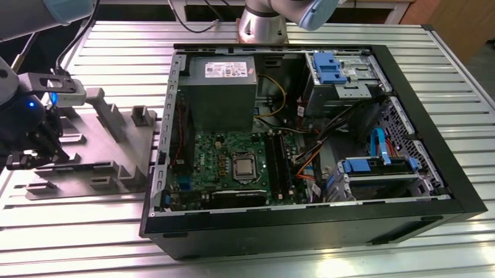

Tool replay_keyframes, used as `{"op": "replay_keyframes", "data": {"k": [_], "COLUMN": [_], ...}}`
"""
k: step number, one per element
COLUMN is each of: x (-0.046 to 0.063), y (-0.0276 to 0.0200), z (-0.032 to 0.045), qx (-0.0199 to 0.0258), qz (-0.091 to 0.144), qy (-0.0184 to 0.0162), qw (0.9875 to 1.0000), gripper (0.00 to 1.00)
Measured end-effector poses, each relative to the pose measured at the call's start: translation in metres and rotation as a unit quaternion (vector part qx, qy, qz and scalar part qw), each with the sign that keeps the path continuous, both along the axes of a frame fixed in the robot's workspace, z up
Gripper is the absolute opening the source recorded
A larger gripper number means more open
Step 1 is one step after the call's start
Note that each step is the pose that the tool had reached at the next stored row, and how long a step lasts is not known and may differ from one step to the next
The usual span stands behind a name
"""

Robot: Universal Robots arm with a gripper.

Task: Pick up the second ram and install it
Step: 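Pick up the second ram and move it above second insertion slot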

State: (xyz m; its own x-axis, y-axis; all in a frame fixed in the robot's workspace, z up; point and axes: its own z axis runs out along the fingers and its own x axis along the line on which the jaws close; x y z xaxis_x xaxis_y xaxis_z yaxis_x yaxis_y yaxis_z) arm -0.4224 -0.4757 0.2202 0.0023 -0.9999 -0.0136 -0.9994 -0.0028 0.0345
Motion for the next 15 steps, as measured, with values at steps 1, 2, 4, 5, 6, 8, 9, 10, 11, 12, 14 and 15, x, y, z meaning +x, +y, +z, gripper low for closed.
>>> {"op": "replay_keyframes", "data": {"k": [1,2,4,5,6,8,9,10,11,12,14,15], "x": [0.0,0.0,0.0,-0.0001,-0.0002,-0.0002,-0.0003,-0.0003,-0.0004,-0.0004,-0.0006,-0.0011], "y": [0.0,0.0,0.0,0.0,-0.0001,-0.0001,0.0,0.0,0.0,0.0,0.0,0.0], "z": [0.0,0.0,0.0,0.0,0.0,0.0,0.0,-0.0008,-0.0024,-0.004,-0.0074,-0.0089], "qx": [0.0,0.0,0.0,0.0,0.0,0.0,0.0,0.0,0.0001,0.0001,0.0005,0.0006], "qz": [0.0,0.0,0.0,0.0,0.0,0.0,0.0,0.0,0.001,0.001,0.003,0.004], "qy": [0.0,0.0,0.0,0.0,0.0,-0.0001,-0.0001,-0.0002,-0.0005,-0.0005,-0.0007,-0.0007], "qw": [1.0,1.0,1.0,1.0,1.0,1.0,1.0,1.0,1.0,1.0,1.0,1.0], "gripper": [0.1,0.11,0.16,0.23,0.23,0.29,0.36,0.36,0.36,0.36,0.36,0.36]}}
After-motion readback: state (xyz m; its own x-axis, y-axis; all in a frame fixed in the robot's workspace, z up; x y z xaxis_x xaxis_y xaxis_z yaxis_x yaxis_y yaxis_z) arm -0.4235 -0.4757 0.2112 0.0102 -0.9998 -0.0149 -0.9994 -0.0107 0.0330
